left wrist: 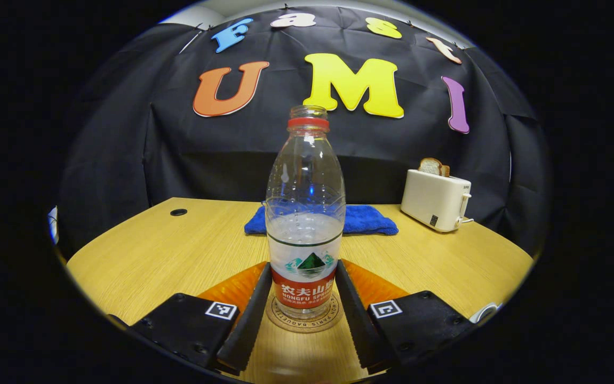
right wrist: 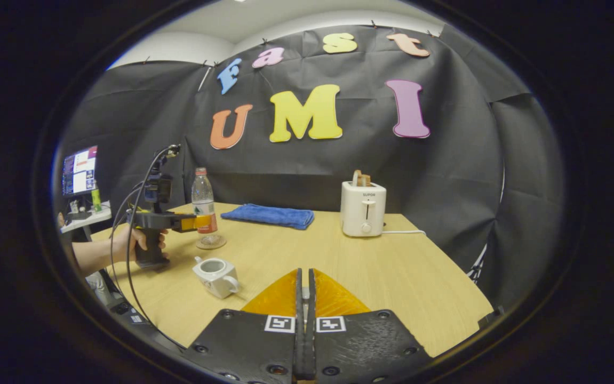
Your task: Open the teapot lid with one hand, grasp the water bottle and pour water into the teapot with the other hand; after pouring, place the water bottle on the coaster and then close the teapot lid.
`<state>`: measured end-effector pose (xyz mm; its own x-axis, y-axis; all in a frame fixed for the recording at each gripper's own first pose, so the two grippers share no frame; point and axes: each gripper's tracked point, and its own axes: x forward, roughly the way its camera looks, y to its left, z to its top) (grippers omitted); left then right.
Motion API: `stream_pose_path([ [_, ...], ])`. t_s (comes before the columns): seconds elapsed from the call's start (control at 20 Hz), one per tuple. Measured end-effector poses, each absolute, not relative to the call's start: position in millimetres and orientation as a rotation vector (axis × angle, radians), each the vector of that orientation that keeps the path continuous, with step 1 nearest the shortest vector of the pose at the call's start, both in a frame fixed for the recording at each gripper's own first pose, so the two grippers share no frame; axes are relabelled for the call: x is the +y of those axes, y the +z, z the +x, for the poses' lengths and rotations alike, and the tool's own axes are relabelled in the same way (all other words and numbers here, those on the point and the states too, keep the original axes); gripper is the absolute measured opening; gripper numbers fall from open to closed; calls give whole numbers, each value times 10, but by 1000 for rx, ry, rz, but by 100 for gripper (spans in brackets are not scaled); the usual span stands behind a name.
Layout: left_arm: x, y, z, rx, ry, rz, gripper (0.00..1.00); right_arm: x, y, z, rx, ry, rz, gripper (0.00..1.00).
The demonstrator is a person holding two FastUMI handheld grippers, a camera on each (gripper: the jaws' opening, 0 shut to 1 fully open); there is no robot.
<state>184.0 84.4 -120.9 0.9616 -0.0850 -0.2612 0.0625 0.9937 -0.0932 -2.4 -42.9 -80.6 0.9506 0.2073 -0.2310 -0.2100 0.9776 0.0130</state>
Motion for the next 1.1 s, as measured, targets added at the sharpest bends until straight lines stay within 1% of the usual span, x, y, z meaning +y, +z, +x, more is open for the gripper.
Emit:
stream_pose_path([
  [0.2,823,-1277,1815,292,-88,-89,78,-417,-787,-30,229,214,-14,0],
  [0.25,822,-1289,1823,294,-88,-92,82,-419,-788,-27,227,213,-14,0],
  [0.3,823,-1284,1824,294,-86,-94,92,-425,-779,-33,226,211,-13,0],
  [0.4,832,-1285,1810,297,-85,-91,98,-437,-780,-33,223,208,-8,0],
  [0.6,818,-1312,1713,319,-86,-114,98,-377,-807,-38,232,215,-8,0],
  [0.7,845,-1373,1558,350,-77,-121,98,-304,-788,-35,228,230,-13,0],
  [0.8,926,-1340,1346,350,-52,-107,98,-162,-759,15,219,255,-16,0],
  [1.1,1385,-921,607,245,67,-90,98,491,-645,271,174,381,-4,0],
])
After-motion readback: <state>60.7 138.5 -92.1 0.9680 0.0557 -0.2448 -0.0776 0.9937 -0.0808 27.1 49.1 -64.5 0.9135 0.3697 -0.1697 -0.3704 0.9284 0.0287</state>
